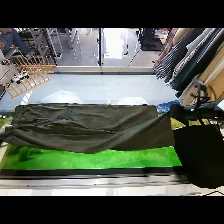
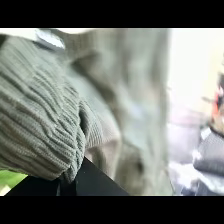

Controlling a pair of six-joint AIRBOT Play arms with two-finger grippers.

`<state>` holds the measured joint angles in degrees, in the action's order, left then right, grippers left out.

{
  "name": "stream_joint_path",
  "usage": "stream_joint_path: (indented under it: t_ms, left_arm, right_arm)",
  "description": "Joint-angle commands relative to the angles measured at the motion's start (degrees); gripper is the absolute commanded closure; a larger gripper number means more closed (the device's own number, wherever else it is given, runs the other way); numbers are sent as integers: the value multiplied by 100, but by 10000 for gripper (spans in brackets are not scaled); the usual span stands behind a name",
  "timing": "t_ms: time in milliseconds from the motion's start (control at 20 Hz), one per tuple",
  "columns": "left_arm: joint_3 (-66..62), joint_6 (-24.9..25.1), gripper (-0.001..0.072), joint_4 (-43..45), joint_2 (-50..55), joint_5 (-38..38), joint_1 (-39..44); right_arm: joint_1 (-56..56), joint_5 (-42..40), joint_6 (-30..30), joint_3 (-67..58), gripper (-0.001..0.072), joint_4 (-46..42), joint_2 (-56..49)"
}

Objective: Fold the clothes and pants, and hang the long-sleeved shirts on hangers.

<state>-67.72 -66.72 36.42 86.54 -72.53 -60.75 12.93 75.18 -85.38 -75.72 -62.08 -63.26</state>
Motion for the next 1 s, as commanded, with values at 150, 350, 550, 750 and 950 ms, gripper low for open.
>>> stream_joint_path:
  t_ms: [150, 350, 550, 750, 950]
  left_arm:
    - [-3246, -925, 694, 2092, 138, -601, 809]
    - [-3373, -920, 690, 2791, 1172, -1113, 1659]
    - [-3375, -977, 104, 1919, 1641, -1036, 1738]
    - [-3375, -981, 101, 1836, 1526, -1110, 1268]
    - [-3373, -986, 100, 1836, 1335, -1541, 695]
  right_arm:
    - [358, -107, -848, -1167, 687, -367, -1462]
    - [240, 319, -667, -1147, 685, 162, -2911]
    - [236, -39, 332, -1147, 248, 636, -3067]
    - [310, 186, 1080, -1084, 243, 188, -3062]
    - [310, 321, 2391, -804, 233, 37, -3062]
